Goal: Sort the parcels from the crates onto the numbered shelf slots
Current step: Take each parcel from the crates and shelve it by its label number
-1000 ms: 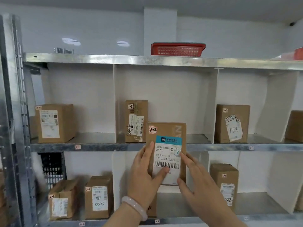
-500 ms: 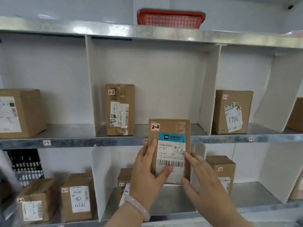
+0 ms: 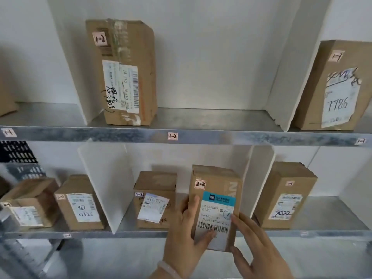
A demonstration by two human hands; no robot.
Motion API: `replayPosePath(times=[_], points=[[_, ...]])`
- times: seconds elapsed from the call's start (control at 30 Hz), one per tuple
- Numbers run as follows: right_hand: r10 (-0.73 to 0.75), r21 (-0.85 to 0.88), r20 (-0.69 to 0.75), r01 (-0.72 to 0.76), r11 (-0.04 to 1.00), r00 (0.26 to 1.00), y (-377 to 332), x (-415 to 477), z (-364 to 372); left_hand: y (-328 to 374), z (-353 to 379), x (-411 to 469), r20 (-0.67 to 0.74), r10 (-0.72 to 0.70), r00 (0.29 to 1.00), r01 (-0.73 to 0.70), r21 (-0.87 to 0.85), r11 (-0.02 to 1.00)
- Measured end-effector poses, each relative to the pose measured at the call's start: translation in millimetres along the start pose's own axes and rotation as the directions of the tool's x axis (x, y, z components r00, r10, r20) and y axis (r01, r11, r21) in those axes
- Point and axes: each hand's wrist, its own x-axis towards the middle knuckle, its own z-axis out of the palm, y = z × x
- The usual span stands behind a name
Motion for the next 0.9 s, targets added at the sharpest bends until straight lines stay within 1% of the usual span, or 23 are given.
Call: replayPosePath(times=[0.07,0.2,0.3,0.4,0.53,0.6,0.67,0.8,0.9], points=[[0.018,0.006,0.041,-0.018,1.000,0.999,12,0,10,-17,15,-2,0.018,-0.038,0.999,0.039,-0.054,0.998],[0.027,0.006,0.120,-0.027,1.000,0.992,38,5,29,-49,41,1,0.045,-0.084,0.995,0.085,-0.025,0.996],[0.038,0.002,0.153,-0.039,0.999,0.988,58,8,43,-71,61,7,0.009,-0.101,0.995,0.101,0.007,0.995],[0.055,0.014,0.161,-0.059,0.998,0.985,74,9,54,-91,80,11,-0.011,-0.147,0.989,0.147,0.012,0.989],[0.053,0.030,0.170,-0.059,0.998,0.984,94,8,68,-111,102,20,-0.057,-0.154,0.986,0.158,0.072,0.985],[0.062,0.026,0.197,-0.069,0.997,0.978,103,6,74,-118,111,24,-0.079,-0.191,0.978,0.195,0.047,0.980],[0.073,0.030,0.222,-0.081,0.996,0.972,112,2,81,-122,119,23,-0.100,-0.181,0.978,0.186,0.046,0.981],[0.102,0.059,0.240,-0.119,0.991,0.965,122,-4,91,-128,131,17,-0.127,-0.150,0.980,0.168,0.144,0.975],[0.106,0.066,0.255,-0.127,0.990,0.961,127,-5,95,-133,138,14,-0.153,-0.100,0.983,0.125,0.159,0.979]])
